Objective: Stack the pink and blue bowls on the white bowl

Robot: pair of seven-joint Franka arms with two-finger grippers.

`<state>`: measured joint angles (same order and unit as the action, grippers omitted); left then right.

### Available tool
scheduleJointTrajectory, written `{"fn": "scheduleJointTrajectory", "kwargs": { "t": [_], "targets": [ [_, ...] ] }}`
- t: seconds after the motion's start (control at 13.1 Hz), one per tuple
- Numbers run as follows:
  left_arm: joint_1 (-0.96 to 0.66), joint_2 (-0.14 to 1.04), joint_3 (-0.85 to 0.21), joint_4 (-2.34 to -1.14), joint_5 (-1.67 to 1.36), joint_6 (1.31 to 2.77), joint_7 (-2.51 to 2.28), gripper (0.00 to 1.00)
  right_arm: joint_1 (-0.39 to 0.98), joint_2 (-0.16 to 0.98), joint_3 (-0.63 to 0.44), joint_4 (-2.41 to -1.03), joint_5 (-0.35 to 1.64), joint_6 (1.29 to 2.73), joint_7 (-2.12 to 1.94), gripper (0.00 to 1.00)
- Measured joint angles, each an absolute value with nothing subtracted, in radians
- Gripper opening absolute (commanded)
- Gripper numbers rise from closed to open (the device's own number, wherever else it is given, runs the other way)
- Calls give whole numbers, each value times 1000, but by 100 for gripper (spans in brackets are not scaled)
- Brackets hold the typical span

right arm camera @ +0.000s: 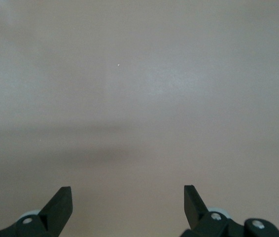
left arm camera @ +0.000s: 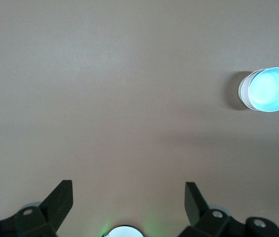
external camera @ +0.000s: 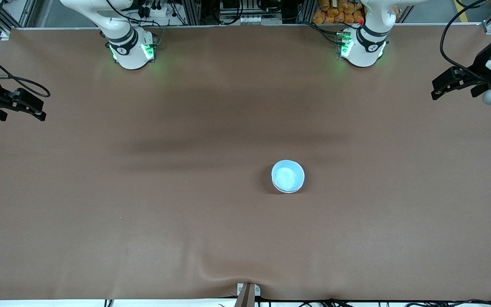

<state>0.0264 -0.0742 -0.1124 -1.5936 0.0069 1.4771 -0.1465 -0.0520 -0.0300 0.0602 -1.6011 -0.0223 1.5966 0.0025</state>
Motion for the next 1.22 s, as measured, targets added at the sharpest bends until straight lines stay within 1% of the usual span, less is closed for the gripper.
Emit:
{"fn": "scheduleJointTrajectory", "kwargs": {
  "t": [0.15,0.46,0.84,1.22],
  "targets": [
    [28,-74,-112,-1591,7,1477,-147,100,-70,-33,87,-1601,-22,1595,2,100],
    [29,-74,-111,-1578,7,1477,-147,100,-66,-36,86,-1595,-22,1595,2,100],
    [31,-67,-110,-1561,7,1477,-147,100,21,-36,-4,-1586,-22,1561,3,100],
    [30,-62,-110,-1557,7,1477,-147,100,25,-37,-9,-1573,-22,1549,3,100]
  ]
}}
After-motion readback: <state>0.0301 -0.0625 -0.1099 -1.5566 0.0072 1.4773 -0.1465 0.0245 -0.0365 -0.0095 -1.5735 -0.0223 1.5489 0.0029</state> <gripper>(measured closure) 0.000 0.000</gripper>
